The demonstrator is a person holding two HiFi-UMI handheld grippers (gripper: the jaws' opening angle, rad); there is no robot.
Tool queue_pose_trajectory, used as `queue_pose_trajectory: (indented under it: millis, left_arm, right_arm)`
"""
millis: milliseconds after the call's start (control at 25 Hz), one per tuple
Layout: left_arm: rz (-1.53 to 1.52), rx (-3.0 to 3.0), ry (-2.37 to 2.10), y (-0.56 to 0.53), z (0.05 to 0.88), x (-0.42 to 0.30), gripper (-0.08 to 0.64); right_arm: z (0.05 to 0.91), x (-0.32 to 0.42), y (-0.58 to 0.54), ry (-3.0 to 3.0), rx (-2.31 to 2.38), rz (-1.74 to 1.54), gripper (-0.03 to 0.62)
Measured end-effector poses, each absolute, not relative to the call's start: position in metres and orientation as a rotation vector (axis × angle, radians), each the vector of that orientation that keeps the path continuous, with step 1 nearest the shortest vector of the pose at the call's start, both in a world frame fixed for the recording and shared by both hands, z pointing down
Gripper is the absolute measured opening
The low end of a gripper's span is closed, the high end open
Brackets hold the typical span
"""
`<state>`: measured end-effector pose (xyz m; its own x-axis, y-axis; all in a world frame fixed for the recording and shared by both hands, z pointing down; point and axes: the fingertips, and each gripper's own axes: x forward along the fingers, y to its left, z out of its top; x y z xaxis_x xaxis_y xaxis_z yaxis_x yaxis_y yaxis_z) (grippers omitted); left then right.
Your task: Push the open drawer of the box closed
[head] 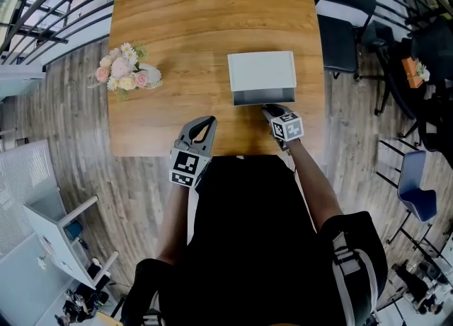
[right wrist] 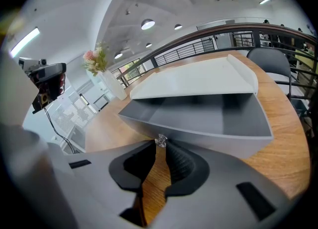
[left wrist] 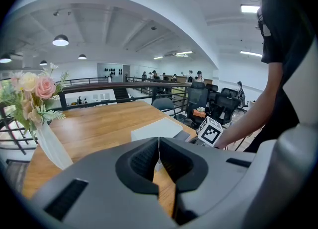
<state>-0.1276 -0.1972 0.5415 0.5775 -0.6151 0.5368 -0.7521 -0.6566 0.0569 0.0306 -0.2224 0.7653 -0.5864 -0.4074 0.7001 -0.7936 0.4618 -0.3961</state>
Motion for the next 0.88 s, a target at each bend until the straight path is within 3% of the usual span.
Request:
queue_pose_trajectory:
  millis: [880]
  left_arm:
    - [0.715,2.515,-1.123,-0.206,0.548,-0.128,0.023]
  right_arm:
    - [0.766,0.031,-0.256,-2.206,1.024,0.989,0.08]
